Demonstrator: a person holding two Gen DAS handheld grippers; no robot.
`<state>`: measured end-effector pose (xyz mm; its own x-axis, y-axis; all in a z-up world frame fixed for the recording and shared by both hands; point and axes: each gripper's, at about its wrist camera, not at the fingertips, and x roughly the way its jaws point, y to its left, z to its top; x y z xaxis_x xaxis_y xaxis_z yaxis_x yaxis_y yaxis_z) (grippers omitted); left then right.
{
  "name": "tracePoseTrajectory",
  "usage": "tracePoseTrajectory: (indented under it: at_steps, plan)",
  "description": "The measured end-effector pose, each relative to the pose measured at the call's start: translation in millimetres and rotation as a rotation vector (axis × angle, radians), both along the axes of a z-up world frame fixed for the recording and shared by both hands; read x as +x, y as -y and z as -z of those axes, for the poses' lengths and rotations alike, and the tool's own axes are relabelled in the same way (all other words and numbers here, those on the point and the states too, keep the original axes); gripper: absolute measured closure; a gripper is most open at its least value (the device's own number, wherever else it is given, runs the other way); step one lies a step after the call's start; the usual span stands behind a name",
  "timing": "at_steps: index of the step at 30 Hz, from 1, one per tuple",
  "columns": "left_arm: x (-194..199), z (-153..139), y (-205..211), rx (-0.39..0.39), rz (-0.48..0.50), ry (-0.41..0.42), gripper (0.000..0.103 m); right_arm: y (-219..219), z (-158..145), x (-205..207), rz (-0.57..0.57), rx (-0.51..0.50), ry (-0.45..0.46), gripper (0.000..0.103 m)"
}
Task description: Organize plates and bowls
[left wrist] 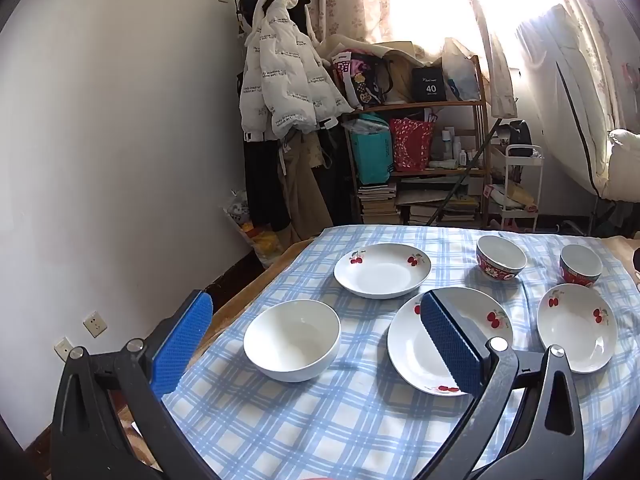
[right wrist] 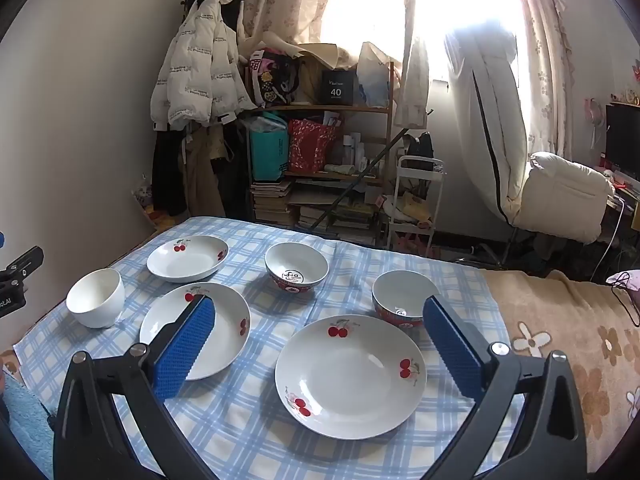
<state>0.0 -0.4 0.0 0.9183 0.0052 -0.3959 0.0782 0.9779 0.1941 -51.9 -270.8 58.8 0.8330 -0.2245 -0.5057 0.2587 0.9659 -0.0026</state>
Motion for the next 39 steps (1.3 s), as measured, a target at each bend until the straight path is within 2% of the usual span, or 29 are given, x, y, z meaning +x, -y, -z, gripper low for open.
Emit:
tracePoseTrajectory:
  at_steps: [39]
  plan:
    - [-4.0,1.7,0.5,0.015,0.011,0.015,0.001,1.4,0.2,-0.1,0.011,0.000,0.013,0.000]
